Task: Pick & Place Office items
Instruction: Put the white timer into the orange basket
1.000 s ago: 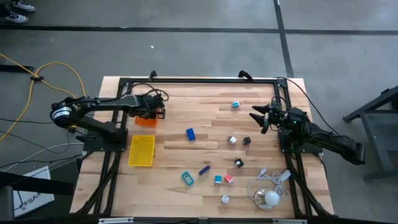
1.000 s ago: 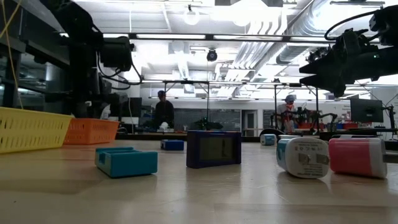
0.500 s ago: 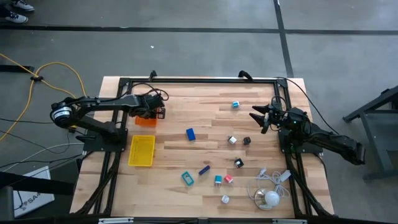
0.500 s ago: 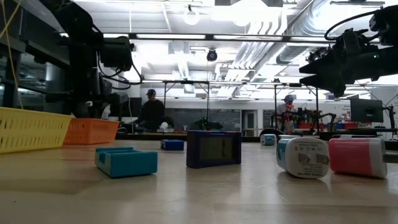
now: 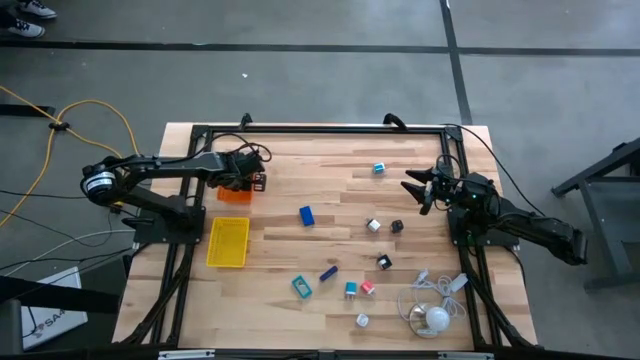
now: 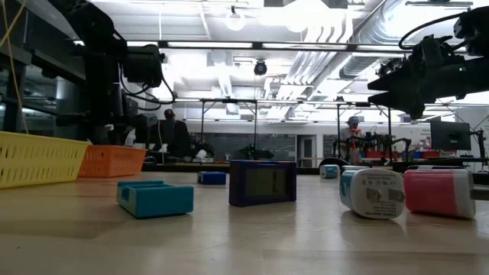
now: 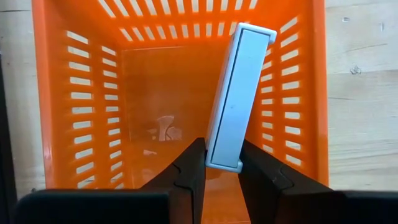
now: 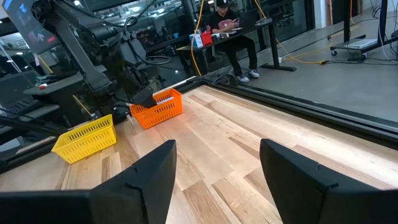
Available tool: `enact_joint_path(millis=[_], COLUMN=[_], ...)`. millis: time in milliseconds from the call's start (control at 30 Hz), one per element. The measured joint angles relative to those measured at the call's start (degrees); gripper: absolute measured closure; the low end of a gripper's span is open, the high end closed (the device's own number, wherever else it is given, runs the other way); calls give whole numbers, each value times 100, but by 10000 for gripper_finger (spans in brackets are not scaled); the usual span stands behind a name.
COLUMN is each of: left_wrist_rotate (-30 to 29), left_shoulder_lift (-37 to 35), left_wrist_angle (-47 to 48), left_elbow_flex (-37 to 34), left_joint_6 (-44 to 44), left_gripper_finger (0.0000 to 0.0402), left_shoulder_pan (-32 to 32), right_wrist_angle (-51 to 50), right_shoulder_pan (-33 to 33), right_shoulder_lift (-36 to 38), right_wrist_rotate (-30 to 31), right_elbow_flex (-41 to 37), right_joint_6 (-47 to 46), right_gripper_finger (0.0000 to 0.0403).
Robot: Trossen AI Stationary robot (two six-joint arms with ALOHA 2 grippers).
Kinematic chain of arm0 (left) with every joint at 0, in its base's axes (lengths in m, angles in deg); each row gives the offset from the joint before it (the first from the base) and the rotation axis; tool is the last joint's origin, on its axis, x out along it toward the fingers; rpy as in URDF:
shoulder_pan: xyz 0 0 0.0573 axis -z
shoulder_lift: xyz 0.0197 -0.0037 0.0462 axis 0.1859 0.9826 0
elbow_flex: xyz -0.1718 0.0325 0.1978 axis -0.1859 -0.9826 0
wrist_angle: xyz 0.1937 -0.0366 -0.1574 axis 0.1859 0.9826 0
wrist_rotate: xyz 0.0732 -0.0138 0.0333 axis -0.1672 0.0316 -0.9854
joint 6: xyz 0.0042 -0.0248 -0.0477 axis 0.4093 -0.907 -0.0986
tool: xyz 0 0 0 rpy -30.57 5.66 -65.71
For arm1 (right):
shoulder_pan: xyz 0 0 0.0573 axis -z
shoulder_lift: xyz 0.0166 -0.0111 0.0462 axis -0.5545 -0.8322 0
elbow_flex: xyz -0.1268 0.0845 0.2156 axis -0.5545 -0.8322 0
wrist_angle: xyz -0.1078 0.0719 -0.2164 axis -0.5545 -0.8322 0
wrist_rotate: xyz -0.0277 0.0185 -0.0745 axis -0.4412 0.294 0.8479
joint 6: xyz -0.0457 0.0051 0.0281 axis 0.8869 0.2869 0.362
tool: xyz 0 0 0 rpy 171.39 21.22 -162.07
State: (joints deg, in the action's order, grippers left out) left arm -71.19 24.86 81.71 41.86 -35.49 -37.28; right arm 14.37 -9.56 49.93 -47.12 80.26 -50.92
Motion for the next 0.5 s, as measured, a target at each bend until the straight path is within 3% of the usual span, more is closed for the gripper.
enact_joint_path(millis=[500], left_wrist_rotate=[40], left_shoulder_lift=[0], left_wrist_angle=[-20], left_elbow_flex=[0], left_joint_6=[-36], left_gripper_finger=[324], left_shoulder_pan=[0], right_wrist_angle=[0], right_shoulder_pan=[0], right_shoulder_lift=[0], right_wrist_rotate=[2], right_elbow_flex=[-1], right_joint_6=[0], right_gripper_finger=[184])
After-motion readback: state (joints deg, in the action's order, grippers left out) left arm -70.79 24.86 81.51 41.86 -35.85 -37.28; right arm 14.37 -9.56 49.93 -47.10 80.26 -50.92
